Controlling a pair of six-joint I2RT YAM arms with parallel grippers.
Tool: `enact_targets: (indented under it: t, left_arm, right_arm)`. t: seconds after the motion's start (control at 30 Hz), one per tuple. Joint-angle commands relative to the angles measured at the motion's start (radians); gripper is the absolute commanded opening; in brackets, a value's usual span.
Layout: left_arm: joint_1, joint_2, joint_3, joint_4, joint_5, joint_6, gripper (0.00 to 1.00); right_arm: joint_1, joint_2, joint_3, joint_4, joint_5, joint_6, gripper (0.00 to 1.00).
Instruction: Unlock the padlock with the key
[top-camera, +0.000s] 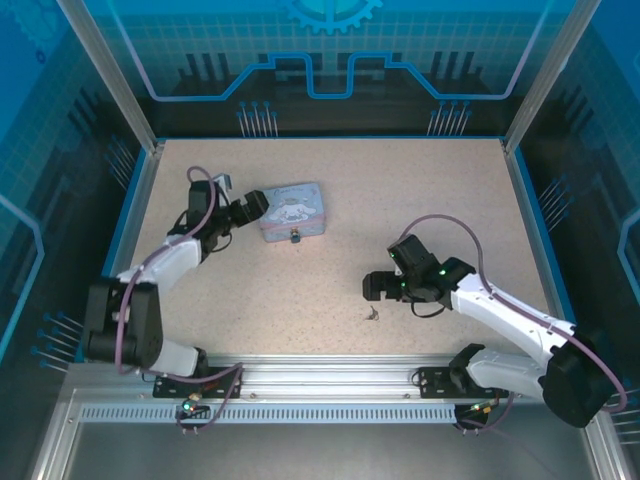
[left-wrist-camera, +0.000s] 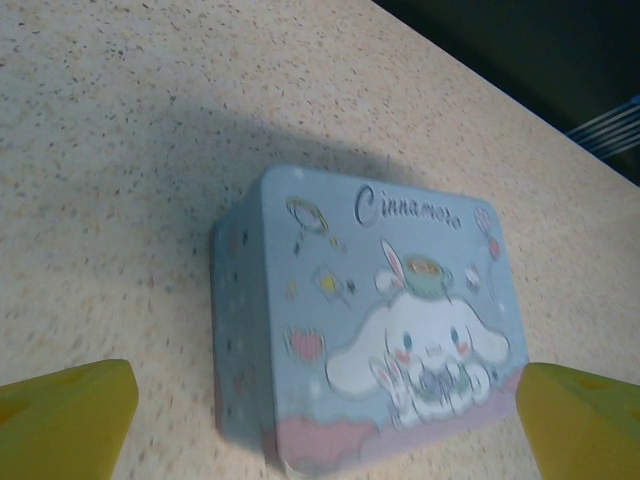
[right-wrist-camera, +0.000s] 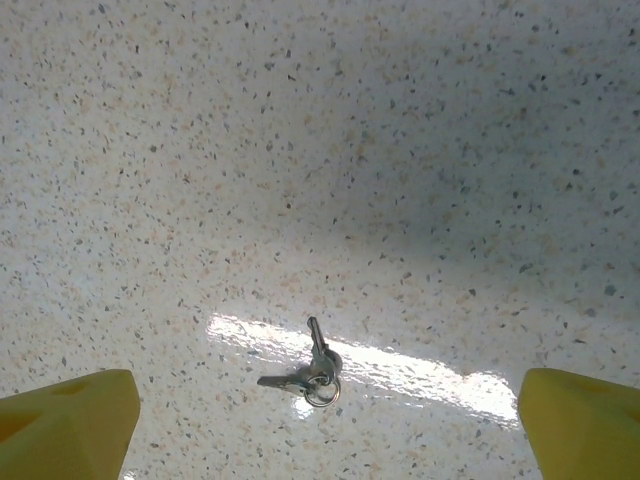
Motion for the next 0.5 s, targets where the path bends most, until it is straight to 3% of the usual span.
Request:
enact_targets:
  t: [0.0,0.2,0.47]
  left_arm:
    - [0.008,0.120,0.095,0.054,0.029,-0.033,0.99]
    - [-0.002,0.285,0.216,0.048,0.083,-0.072,0.99]
    - [-0.081,0.336,0.245,0.048,0.095,-0.127,0.99]
  right_arm:
    - [0.021,-0.001,-0.021,-0.019,0.029,0.046,0.99]
    - [0.031,-0.020,-0.045,-0.022,0.041,0.051,1.00]
    - [0.030,-0.054,-0.075,-0.022,0.060,0.063,1.00]
